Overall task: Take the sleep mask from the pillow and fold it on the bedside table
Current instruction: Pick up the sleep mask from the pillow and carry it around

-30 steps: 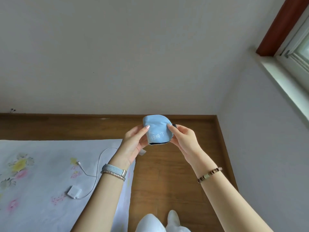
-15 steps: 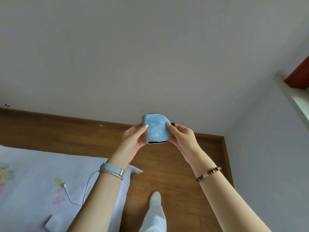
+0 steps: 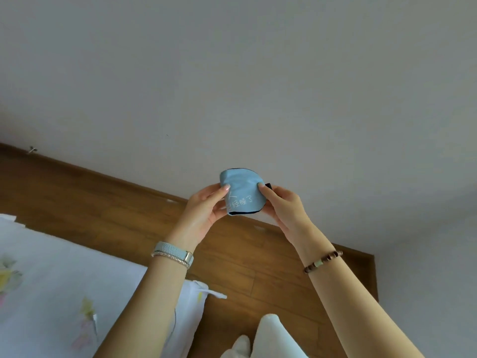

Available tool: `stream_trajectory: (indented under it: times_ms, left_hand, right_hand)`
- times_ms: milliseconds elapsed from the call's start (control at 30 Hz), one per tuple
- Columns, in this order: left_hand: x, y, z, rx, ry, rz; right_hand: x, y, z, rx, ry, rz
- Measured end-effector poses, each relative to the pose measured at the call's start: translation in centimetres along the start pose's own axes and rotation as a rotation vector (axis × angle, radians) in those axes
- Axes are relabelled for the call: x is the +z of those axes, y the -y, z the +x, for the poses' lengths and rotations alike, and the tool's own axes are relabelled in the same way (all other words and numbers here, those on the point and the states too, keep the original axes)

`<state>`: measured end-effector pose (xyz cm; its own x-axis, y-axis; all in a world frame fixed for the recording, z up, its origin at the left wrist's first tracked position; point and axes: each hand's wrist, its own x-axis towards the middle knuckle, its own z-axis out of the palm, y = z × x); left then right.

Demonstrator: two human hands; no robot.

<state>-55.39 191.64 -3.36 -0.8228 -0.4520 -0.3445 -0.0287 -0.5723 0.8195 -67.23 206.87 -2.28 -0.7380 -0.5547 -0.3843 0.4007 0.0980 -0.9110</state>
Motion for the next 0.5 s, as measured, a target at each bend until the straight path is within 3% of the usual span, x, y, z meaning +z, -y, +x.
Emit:
stream_trajectory:
  times_ms: [500]
  left_hand:
    - [-7.2, -8.1, 13.0, 0.083, -0.288, -0.139]
  right_hand:
    - [10.9, 5.2, 21.7, 0.087, 0.356, -0.178]
